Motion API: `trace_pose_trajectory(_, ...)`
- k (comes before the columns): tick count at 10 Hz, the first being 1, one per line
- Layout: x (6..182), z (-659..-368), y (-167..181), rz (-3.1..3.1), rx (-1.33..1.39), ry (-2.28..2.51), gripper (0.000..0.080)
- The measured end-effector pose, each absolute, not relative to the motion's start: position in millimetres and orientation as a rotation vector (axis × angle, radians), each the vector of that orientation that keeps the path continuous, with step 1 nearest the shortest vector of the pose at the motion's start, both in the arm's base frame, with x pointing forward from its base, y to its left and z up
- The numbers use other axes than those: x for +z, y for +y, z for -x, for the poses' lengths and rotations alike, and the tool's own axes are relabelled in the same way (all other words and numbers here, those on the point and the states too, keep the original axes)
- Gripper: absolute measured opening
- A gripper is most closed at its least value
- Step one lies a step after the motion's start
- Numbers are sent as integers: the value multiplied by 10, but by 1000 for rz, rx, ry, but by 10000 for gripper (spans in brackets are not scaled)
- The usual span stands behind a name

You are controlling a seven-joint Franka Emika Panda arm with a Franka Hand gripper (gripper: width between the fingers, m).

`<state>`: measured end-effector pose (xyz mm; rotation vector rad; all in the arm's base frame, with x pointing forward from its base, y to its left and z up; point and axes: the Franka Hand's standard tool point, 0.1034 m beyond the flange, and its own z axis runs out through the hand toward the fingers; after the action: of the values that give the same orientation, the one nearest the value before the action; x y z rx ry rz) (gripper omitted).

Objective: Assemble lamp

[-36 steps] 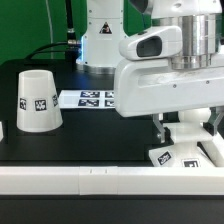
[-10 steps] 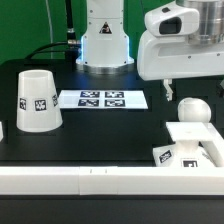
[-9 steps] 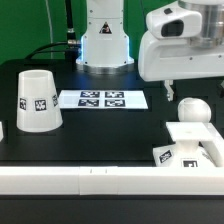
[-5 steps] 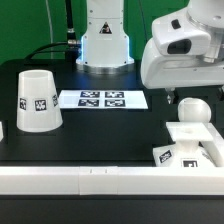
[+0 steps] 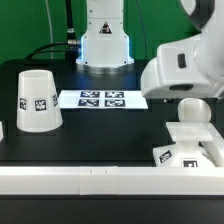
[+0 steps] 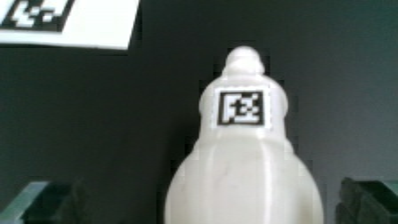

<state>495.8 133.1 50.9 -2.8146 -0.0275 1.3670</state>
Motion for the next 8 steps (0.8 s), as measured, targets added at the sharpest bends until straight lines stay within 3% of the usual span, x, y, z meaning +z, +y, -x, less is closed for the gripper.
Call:
trace_pose_trajectory(3,452,-4974,1450,2821,1337,-53,699)
trace_pose_trajectory(8,188,-4843,1404,2831,1306,-59,699)
